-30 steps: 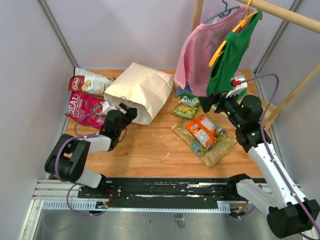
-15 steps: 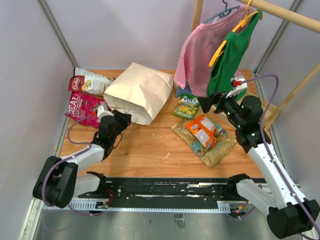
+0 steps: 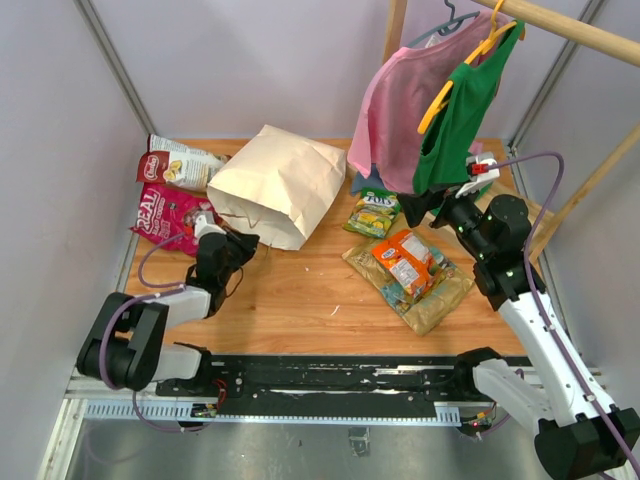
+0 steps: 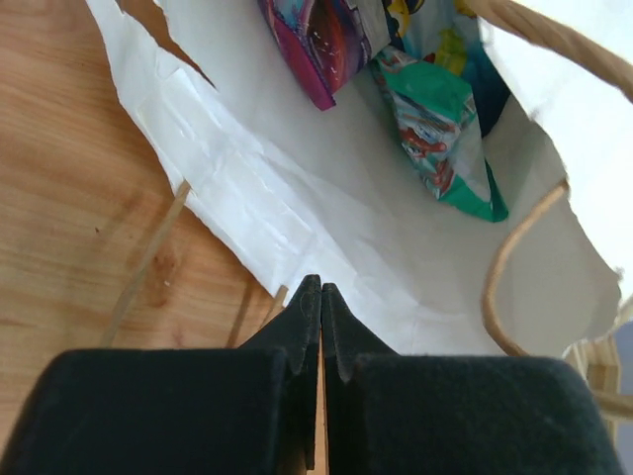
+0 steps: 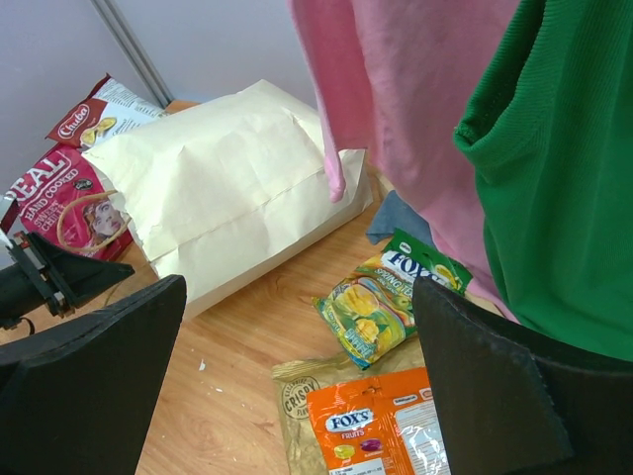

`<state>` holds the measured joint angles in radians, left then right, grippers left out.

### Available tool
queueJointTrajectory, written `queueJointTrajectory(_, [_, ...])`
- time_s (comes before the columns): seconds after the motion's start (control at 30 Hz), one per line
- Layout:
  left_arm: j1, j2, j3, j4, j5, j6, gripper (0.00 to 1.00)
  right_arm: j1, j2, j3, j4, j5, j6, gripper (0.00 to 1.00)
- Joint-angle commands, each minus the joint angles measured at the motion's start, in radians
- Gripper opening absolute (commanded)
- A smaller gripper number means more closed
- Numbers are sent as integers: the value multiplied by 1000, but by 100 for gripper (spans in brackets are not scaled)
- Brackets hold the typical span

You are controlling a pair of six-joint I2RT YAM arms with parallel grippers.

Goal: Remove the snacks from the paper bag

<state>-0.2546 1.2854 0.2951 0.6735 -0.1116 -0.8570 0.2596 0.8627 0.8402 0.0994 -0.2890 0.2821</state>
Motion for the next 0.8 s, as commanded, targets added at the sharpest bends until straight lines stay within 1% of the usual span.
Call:
queueJointTrajectory(0.0, [50, 125, 44, 142, 76, -35, 1, -18, -17, -10, 19, -18, 8, 98])
queueJointTrajectory(0.1, [60, 257, 113, 185, 107, -60, 1, -18, -22, -9, 17, -16, 7, 98])
queueJointTrajectory(0.27, [92, 446, 183, 360, 168, -149, 0, -18, -29, -7, 9, -8, 1, 98])
queueJointTrajectory(0.33, [104, 499, 222, 391, 182, -179, 1, -18, -28, -8, 9, -7, 1, 98])
queueJointTrajectory(0.57, [120, 617, 339, 384, 117, -181, 0, -18, -19, -6, 10, -7, -1, 98])
queueJointTrajectory(0.7, [123, 653, 386, 327, 78, -202, 0, -18, -17, -5, 11, -9, -1, 98])
queueJointTrajectory(0.77, [123, 659, 396, 303, 52, -206, 3, -19, -17, -5, 11, -7, 0, 98])
